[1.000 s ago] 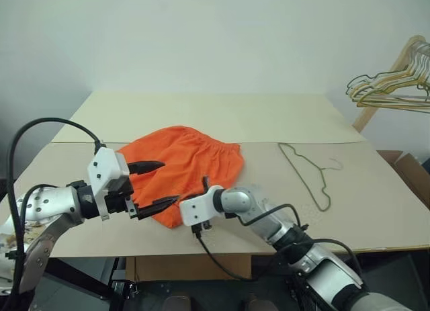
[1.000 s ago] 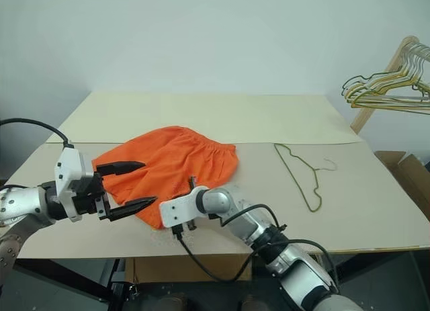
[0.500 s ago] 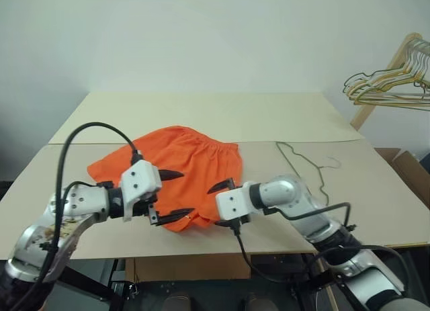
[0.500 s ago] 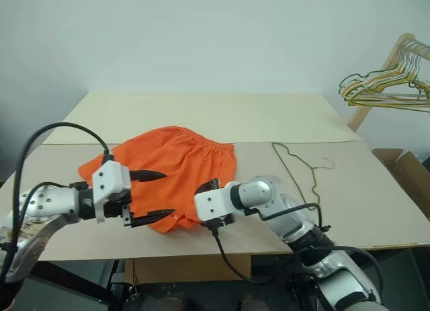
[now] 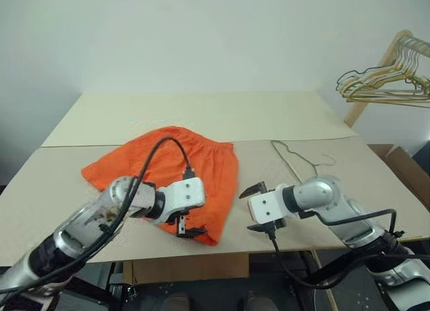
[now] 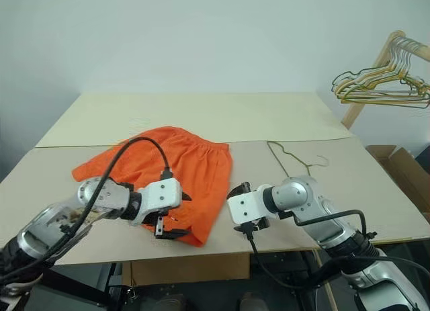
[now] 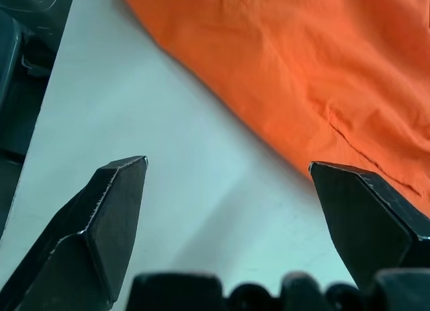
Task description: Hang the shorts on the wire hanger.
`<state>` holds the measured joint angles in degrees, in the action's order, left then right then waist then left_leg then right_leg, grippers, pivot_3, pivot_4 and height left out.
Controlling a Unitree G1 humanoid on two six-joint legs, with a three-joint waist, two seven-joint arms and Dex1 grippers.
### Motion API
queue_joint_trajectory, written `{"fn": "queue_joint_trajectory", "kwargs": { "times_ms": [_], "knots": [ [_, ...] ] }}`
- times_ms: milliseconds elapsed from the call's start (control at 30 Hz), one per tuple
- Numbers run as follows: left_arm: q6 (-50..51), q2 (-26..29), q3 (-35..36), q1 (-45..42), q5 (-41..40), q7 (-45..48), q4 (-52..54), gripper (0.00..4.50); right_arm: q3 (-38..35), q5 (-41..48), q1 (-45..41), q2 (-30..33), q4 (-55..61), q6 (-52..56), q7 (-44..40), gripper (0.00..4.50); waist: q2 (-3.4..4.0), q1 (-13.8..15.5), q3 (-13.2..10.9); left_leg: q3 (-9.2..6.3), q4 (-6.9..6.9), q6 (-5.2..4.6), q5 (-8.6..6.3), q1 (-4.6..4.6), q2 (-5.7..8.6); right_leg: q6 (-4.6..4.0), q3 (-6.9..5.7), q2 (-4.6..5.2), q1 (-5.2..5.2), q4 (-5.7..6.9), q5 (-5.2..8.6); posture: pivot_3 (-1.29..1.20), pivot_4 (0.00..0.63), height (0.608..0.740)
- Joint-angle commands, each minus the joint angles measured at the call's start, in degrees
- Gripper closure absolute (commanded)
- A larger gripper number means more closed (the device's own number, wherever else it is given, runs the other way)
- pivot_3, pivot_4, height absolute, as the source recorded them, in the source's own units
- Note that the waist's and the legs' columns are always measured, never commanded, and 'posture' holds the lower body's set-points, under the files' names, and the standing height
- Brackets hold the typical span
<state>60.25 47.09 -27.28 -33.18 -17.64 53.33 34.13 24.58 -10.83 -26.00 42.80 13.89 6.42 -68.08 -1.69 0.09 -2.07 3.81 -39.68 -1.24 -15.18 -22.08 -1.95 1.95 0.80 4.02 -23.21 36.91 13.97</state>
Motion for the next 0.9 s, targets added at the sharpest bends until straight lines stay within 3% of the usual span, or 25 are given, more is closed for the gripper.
{"fn": "queue_joint_trajectory", "kwargs": {
  "times_ms": [33,200,500,900],
  "knots": [
    [16.04,-6.66,-2.84,-5.99,-1.63,-4.63,-2.57,0.00,-2.69,0.47,-0.28,0.96,0.63,-0.28,1.07,0.04,0.00,-0.06,0.00,-0.03,-0.02,-0.01,-0.01,0.00,0.01,0.10,0.00,0.01,0.01,0.00,0.05,-0.01,0.000,0.740],
    [25.84,-13.31,-6.53,-9.33,-0.27,-12.26,-6.80,0.00,-3.58,0.45,0.36,1.82,0.86,0.18,1.71,0.04,-0.02,-0.95,-0.01,-0.32,-0.03,-0.12,-0.07,0.00,0.02,0.08,0.14,0.00,-0.02,0.01,0.04,-0.03,0.000,0.740],
    [26.19,-12.75,-12.43,-9.08,-0.40,-17.44,-10.69,0.00,-4.73,0.84,2.35,2.52,2.50,1.25,2.45,0.04,-0.02,-1.20,-0.01,-0.33,-0.04,-0.14,-0.08,0.04,0.04,-0.17,0.19,0.01,-0.02,0.04,-0.11,-0.05,0.000,0.740],
    [23.23,-7.62,-12.91,-7.86,-2.20,-16.14,-11.00,3.72,-5.37,1.36,3.32,2.77,3.32,1.91,3.21,0.00,-0.02,-1.29,-0.01,-0.32,-0.04,-0.13,-0.08,0.09,0.04,-0.18,0.19,0.02,0.01,0.05,-0.11,-0.05,0.000,0.740]
  ]
}}
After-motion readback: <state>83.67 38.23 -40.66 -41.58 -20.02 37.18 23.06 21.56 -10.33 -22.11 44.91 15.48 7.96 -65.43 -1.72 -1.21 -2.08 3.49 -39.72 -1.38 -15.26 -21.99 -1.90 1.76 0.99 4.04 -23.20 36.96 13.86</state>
